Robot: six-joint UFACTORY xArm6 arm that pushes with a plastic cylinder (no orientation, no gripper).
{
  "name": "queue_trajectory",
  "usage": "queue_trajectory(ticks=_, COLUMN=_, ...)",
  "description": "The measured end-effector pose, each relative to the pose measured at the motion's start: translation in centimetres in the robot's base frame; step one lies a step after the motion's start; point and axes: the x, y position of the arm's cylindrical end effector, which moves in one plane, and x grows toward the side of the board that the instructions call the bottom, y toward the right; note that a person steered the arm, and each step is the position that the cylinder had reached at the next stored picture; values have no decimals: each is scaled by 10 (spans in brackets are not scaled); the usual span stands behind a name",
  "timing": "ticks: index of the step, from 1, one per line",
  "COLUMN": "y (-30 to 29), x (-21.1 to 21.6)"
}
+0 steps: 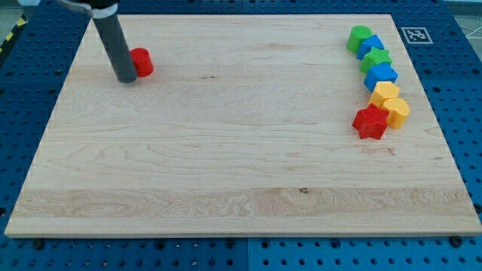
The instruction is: Move the red circle to the top left
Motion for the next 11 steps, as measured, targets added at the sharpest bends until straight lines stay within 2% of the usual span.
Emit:
queue_trajectory(ticks=1, y=0, x=-24)
queue_trajectory(ticks=3, y=1, x=7)
queue_trajectory(ticks=4, y=37, x=11)
queue_trajectory(ticks=5, y=54, x=-13)
queue_trajectory(ticks=7, y=45, x=-66)
queue_trajectory(ticks=9, y=37, x=-43)
queue_trajectory(ticks=11, y=28, x=-66)
